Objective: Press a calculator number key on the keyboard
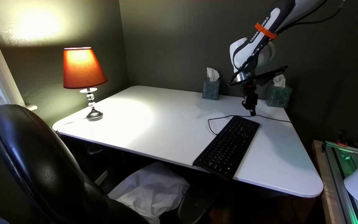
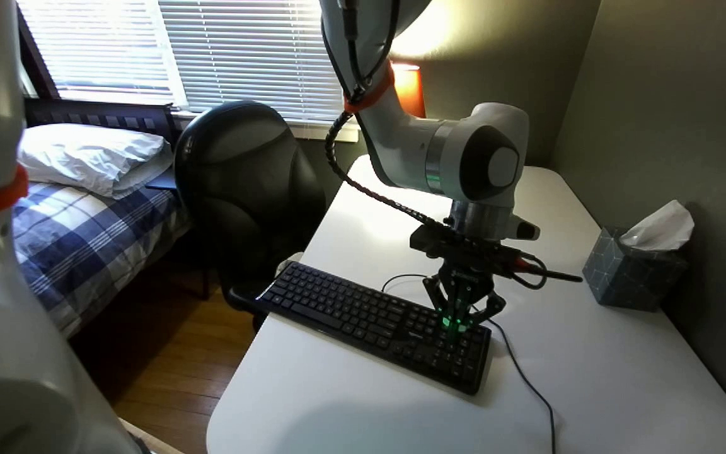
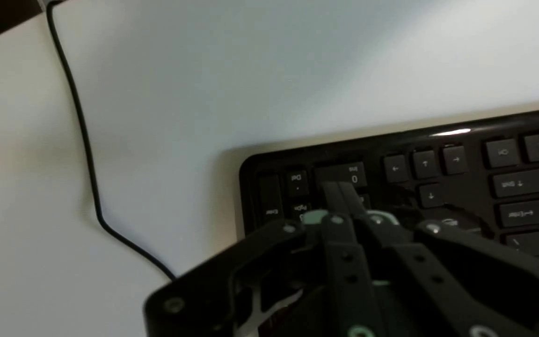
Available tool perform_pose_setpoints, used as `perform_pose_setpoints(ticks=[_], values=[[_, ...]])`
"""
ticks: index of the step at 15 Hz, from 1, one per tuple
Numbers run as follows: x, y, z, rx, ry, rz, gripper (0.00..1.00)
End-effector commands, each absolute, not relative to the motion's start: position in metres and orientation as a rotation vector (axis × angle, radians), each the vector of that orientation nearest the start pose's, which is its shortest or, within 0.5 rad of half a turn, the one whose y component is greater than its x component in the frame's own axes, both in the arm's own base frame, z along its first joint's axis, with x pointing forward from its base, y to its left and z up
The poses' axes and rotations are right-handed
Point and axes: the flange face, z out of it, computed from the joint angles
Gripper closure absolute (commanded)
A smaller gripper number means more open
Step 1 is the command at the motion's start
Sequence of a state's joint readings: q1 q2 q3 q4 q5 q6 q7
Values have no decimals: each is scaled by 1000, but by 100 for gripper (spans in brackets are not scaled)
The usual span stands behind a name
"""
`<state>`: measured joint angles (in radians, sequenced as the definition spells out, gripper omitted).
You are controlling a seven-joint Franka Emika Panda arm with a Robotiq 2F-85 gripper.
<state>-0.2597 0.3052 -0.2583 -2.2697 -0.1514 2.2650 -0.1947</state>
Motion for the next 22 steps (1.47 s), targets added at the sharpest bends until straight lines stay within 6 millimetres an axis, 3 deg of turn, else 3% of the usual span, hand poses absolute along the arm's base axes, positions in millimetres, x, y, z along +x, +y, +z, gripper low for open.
perform_pose_setpoints(ticks=[1, 11, 22], values=[[434, -254, 205, -3138, 328, 563, 100], [451, -243, 182, -3145, 344, 612, 100], [465, -248, 168, -3165, 359, 644, 100]])
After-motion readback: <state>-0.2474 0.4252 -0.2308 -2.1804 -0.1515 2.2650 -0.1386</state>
